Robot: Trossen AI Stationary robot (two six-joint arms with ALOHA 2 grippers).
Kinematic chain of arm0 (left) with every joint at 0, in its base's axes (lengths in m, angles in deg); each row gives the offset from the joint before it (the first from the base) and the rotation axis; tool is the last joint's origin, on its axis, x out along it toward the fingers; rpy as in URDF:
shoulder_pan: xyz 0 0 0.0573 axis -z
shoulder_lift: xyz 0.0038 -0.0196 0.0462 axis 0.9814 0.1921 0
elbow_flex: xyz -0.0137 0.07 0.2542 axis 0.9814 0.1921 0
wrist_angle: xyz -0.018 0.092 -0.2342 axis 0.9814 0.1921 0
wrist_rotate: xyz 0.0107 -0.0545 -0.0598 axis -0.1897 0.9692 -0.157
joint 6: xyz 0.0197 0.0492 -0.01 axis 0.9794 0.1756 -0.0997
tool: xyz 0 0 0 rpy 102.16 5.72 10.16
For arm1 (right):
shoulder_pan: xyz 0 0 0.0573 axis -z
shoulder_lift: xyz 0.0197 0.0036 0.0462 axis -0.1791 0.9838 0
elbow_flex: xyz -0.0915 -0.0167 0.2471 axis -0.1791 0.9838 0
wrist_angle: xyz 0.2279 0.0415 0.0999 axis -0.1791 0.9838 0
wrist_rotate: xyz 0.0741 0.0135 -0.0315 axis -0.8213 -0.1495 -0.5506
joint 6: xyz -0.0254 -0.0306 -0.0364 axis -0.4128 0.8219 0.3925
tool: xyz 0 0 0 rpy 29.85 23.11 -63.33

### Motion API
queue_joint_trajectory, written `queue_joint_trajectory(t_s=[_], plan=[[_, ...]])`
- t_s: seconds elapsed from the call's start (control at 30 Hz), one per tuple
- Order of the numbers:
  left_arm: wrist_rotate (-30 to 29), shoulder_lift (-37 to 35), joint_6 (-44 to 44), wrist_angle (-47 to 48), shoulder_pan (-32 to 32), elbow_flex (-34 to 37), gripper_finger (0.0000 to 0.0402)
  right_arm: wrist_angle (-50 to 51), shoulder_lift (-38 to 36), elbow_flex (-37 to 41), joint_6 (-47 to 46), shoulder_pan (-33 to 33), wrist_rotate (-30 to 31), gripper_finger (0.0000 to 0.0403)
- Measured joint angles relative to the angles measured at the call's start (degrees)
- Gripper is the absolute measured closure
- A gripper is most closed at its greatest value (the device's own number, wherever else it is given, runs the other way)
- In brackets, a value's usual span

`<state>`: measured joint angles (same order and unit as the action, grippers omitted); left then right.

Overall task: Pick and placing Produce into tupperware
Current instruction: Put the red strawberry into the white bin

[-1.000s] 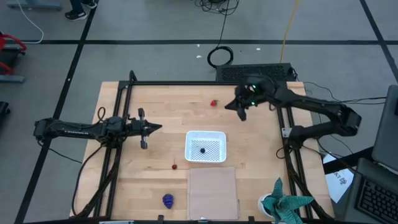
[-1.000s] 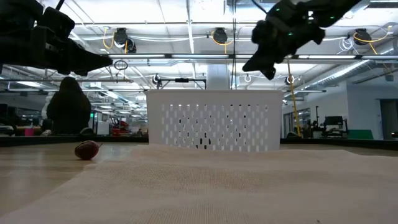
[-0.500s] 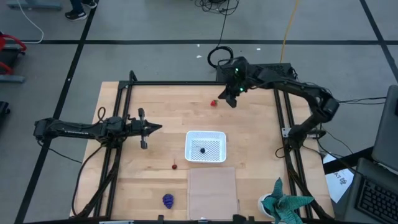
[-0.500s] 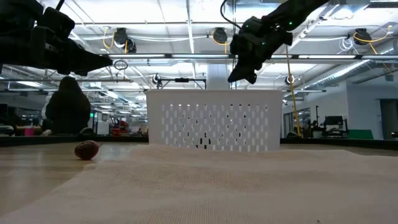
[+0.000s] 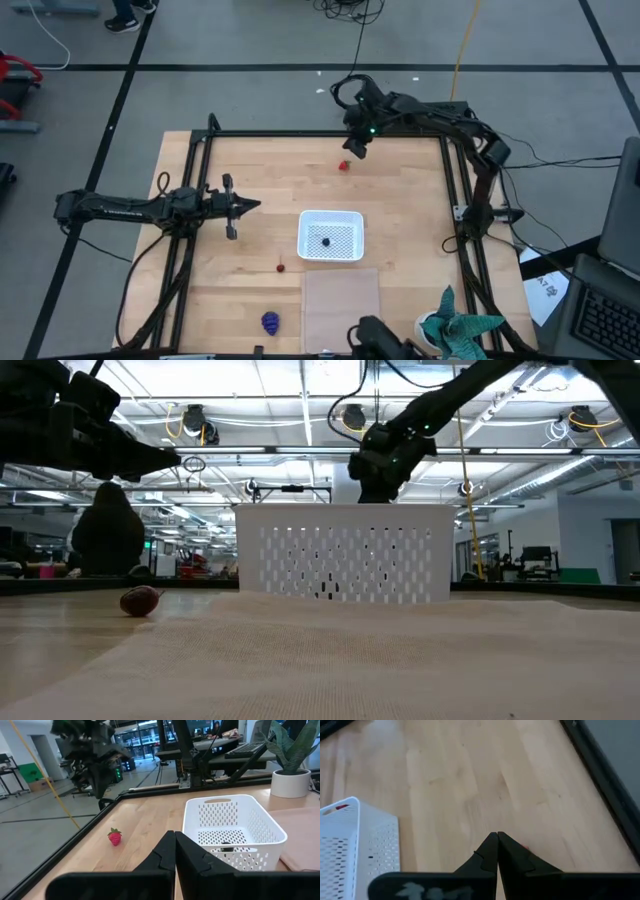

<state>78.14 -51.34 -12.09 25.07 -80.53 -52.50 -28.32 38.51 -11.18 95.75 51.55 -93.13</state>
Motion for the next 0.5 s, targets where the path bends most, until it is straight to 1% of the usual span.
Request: queue_joint_trajectory(t_s=[0.07,0.13,0.27,0.33,0.5], plan=[[0.0,0.0,0.0,0.0,0.0,0.0,0.0398,2.6,2.1,-2.7,0.7,0.0,1.0,0.0403],[0.0,0.0,0.0,0.0,0.0,0.0,0.0398,6.8,3.9,-5.5,3.4,0.0,2.9,0.0403],[0.0,0.0,0.0,0.0,0.0,0.0,0.0398,14.3,7.2,-10.8,10.2,-0.7,11.8,0.0403],[0.0,0.0,0.0,0.0,0.0,0.0,0.0398,15.9,8.3,-12.2,12.7,-1.0,14.4,0.0403],[0.0,0.0,0.1,0.1,0.0,0.0,0.0398,14.3,9.1,-12.7,16.4,-1.6,14.9,0.0403]])
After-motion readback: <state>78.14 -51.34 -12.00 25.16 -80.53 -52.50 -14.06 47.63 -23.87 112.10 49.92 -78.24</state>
